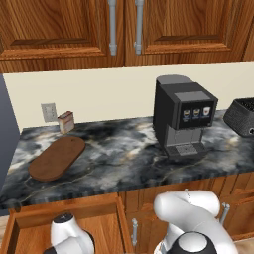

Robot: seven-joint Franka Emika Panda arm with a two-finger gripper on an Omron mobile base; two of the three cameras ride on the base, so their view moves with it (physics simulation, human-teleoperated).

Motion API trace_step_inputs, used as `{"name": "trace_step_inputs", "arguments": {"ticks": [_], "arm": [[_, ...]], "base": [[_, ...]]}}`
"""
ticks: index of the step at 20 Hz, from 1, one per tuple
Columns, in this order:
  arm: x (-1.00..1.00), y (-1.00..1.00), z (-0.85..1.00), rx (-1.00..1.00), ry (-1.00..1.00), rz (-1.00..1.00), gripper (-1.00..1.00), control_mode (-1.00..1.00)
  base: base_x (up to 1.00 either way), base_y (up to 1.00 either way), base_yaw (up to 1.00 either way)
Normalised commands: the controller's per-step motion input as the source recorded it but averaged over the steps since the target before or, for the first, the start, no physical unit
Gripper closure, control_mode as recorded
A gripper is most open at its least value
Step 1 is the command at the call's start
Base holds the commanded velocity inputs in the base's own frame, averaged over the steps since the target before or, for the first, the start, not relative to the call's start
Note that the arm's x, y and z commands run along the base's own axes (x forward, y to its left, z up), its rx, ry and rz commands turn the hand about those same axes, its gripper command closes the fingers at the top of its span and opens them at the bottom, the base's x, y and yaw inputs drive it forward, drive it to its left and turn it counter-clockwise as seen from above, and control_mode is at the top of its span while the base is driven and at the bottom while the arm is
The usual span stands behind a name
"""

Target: Open the drawer on the left and place the cutting tools on the cutting board.

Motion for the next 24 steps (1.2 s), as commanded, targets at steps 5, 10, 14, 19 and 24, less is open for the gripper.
{"name": "trace_step_inputs", "arguments": {"ticks": [5, 10, 14, 19, 24], "arm": [[0.00, 0.17, -0.40, -0.01, 0.00, -0.07, -1.00, -1.00], [-0.02, 0.12, -0.52, -0.01, 0.00, -0.05, 1.00, -1.00], [0.00, 0.00, 0.00, 0.00, 0.00, 0.00, 1.00, -1.00], [-0.07, 0.00, 0.49, 0.00, -0.12, -0.02, 1.00, -1.00], [0.00, 0.00, 1.00, 0.00, -0.13, -0.09, 1.00, -1.00]], "base": [[0.00, 0.00, 0.00], [0.00, 0.00, 0.00], [0.00, 0.00, 0.00], [0.00, 0.00, 0.00], [0.00, 0.00, 0.00]]}}
